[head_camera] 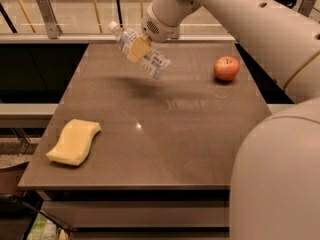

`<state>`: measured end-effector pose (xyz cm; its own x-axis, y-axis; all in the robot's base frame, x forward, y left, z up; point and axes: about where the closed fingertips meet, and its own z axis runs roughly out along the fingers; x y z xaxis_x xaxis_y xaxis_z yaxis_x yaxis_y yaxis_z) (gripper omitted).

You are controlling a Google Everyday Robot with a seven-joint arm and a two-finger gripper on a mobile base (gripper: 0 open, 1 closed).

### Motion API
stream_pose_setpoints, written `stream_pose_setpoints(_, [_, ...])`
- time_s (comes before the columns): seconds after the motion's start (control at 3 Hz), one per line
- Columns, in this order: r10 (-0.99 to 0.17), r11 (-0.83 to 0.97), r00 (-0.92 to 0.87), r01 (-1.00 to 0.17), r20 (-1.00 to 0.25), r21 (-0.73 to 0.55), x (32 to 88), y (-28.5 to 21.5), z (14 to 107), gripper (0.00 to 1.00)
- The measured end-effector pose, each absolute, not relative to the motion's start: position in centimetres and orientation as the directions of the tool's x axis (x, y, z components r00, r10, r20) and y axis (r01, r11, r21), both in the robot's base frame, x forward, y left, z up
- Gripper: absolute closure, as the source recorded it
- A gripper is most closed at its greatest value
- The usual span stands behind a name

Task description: Place blue plastic bottle upright

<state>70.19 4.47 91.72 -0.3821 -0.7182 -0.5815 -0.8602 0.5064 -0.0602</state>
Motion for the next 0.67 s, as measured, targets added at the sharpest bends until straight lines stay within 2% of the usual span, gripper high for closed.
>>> stream_pose_setpoints(0.67, [-0.611,0.487,-0.32,-0.873,-0.724,-0.026,69.91,4.96,93.24,1.0])
